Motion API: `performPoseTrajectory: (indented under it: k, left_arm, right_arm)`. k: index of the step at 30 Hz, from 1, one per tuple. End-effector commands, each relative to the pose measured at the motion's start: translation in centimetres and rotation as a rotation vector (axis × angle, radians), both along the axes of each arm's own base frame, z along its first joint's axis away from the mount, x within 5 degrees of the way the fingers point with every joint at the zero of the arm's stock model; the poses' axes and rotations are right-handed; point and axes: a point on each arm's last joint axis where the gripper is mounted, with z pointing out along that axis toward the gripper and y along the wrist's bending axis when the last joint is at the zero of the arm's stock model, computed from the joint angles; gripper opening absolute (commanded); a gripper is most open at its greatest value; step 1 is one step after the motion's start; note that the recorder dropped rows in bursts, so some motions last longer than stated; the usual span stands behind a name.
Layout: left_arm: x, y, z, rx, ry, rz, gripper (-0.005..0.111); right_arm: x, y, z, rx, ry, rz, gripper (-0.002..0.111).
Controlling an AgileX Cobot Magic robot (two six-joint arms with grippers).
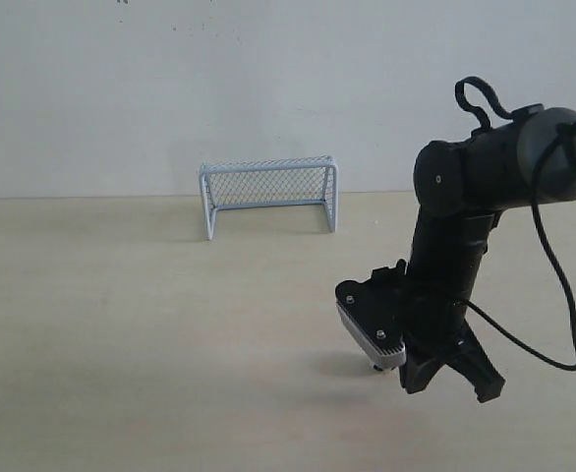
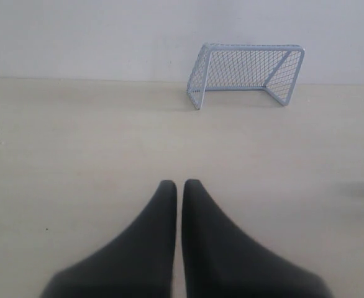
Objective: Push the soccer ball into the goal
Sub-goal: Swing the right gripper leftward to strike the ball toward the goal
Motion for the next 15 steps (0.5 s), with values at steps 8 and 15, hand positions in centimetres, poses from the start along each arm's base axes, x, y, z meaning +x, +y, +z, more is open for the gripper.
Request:
performPoseTrajectory:
  k: [8, 15]
  left_arm:
    - [0.0, 0.0, -0.1, -0.015, 0.001, 0.003, 0.004]
    - [0.0, 0.0, -0.1, -0.015, 0.001, 0.003, 0.004]
  right_arm:
    - [0.3, 0.0, -0.6, -0.010, -0.008, 0.004, 0.000]
    - [4.4, 1.3, 0.3, 0.192, -0.404, -0.355, 0.000]
